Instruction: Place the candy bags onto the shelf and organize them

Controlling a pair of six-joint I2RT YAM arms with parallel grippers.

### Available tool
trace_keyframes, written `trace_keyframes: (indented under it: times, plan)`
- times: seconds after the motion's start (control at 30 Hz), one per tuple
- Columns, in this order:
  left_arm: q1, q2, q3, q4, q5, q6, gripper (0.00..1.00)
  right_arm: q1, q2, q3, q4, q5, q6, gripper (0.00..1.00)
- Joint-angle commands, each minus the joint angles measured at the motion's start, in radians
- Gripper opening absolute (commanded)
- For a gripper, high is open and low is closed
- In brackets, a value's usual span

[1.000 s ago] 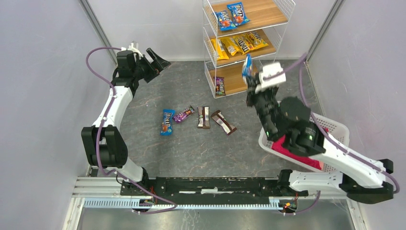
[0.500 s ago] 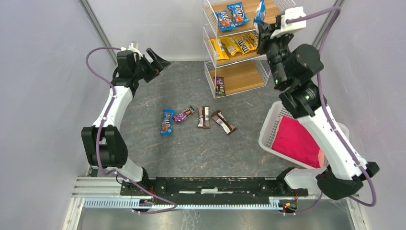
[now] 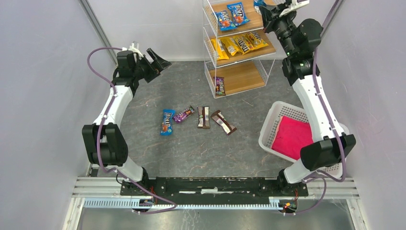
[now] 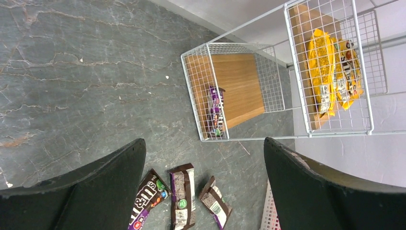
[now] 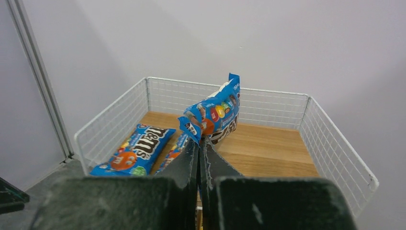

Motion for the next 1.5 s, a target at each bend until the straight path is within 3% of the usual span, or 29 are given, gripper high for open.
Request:
trace_keyframes:
  times: [0.0, 0.2, 0.63, 0.97, 1.17, 1.3, 1.33, 1.4, 1.47]
  plan:
    - [0.013, 0.007, 0.007, 0.055, 0.037, -0.027, 0.98, -0.092, 0.029, -0.03, 0.173, -0.223, 0.014, 0.0]
    - [0.019, 0.013, 0.004, 0.066, 0.054, -0.041, 0.98, -0.132, 0.12, 0.023, 0.194, -0.41, -0.044, 0.01]
    - [0.028, 0.016, 0.002, 0.066, 0.05, -0.041, 0.98, -0.133, 0.201, 0.067, 0.114, -0.313, -0.228, 0.01]
    - [0.03, 0.018, 0.002, 0.067, 0.051, -0.041, 0.98, -0.135, 0.231, 0.064, 0.09, -0.297, -0.283, 0.08]
    - [0.033, 0.019, 0.002, 0.067, 0.051, -0.041, 0.98, -0.135, 0.264, 0.095, 0.07, -0.351, -0.296, 0.19]
    - [0.033, 0.02, 0.002, 0.067, 0.052, -0.042, 0.98, -0.136, 0.261, 0.09, 0.068, -0.338, -0.291, 0.2]
    - [0.032, 0.021, 0.001, 0.066, 0.051, -0.043, 0.98, -0.135, 0.257, 0.084, 0.068, -0.317, -0.29, 0.23]
    - [0.033, 0.024, 0.002, 0.066, 0.053, -0.044, 0.98, -0.134, 0.248, 0.079, 0.059, -0.276, -0.292, 0.37]
    - [0.032, 0.024, 0.001, 0.067, 0.053, -0.044, 0.98, -0.135, 0.233, 0.066, 0.057, -0.259, -0.294, 0.39]
